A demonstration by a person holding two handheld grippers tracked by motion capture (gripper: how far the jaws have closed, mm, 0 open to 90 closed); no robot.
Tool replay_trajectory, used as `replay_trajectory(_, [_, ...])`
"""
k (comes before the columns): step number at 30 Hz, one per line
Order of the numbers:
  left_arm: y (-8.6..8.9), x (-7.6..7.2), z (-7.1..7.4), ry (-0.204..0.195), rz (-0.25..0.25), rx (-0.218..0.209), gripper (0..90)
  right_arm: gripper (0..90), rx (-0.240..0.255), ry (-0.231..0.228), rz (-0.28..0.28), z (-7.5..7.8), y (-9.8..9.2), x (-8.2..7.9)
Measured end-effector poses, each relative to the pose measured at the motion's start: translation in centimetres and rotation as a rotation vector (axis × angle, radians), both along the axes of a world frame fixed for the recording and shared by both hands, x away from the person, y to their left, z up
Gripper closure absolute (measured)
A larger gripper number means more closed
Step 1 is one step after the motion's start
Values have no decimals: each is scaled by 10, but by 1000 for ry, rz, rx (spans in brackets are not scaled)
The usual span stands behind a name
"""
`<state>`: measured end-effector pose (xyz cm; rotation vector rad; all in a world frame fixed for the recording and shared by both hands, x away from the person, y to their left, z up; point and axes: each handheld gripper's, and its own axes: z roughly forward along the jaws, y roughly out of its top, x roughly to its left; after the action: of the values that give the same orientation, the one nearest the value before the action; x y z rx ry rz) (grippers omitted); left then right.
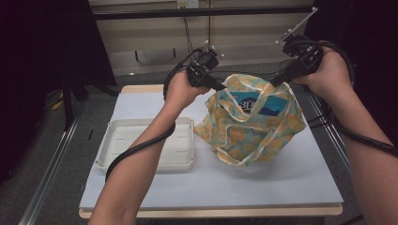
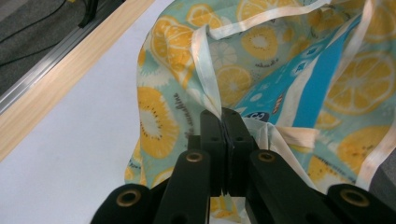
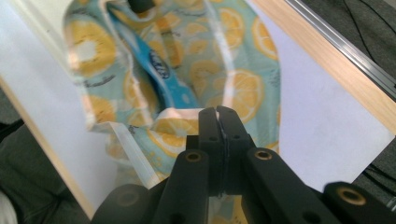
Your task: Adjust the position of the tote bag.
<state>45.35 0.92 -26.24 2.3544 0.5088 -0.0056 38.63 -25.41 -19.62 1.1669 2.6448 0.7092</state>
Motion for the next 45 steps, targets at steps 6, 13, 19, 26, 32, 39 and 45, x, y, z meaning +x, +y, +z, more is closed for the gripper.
replay_trajectory(6, [9,6,-9,19,12,12,891,895,1,18,-48,-19,-11,11])
replay_trajectory(13, [10,8,-19,40,18,20,884,895,11,55,-53,-37,-15,13])
replay_trajectory(19, [12,4,-14,4,24,4,660,895,10,68,-41,-39,-14,10])
replay_trajectory(26, [18,-6,4,-28,37,-31,526,895,13,76,-28,-44,-15,9])
replay_trajectory(32, [32,-13,11,-28,37,-36,426,895,12,82,-32,-46,-14,7])
replay_trajectory(39, [35,-29,8,-34,-18,-28,303,895,8,86,-32,-46,-14,6])
replay_trajectory(45, [27,-43,-1,-29,-74,-25,288,895,8,92,-31,-48,-11,5])
